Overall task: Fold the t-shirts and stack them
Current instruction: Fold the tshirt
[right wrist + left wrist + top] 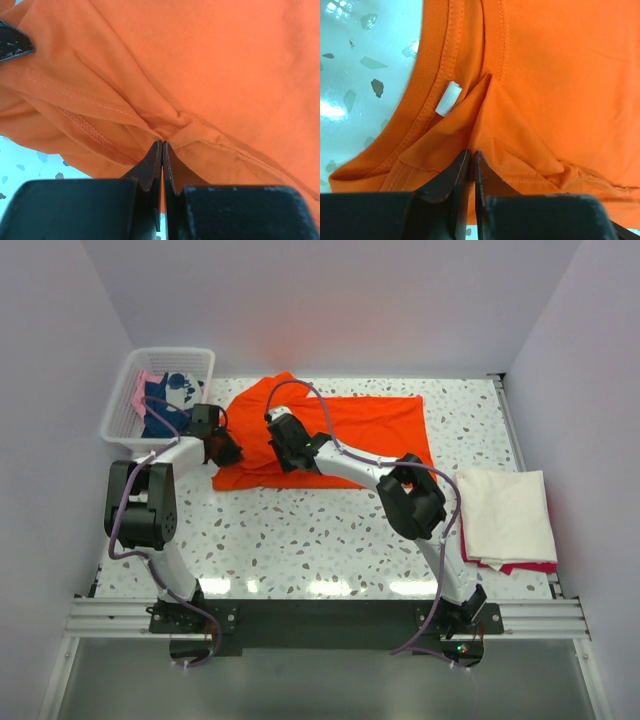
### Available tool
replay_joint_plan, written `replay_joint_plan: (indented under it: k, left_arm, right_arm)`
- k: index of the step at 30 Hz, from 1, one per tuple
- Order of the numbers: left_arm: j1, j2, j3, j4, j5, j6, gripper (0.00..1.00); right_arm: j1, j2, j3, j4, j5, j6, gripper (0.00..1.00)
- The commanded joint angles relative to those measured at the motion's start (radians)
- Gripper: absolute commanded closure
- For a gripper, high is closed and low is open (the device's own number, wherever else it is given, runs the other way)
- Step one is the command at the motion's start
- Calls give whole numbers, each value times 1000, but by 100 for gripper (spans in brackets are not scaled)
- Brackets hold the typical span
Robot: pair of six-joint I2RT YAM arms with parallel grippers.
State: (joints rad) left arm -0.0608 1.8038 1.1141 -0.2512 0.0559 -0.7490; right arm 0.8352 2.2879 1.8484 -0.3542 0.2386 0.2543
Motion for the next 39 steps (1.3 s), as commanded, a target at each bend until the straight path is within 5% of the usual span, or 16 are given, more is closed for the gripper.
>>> replay_joint_plan:
  k: [1,4,39]
  left_arm:
    - [-5,-46,13,46,21,-7,89]
    - [-5,-37,45,55,38,-16,100]
    - [-8,207,403,113,147,-79,100]
  right_arm:
    - [-10,-73,15,12,-10,16,100]
    - [-21,-76,15,15,-16,13,100]
    - [-211,-48,81,95,-140,59,100]
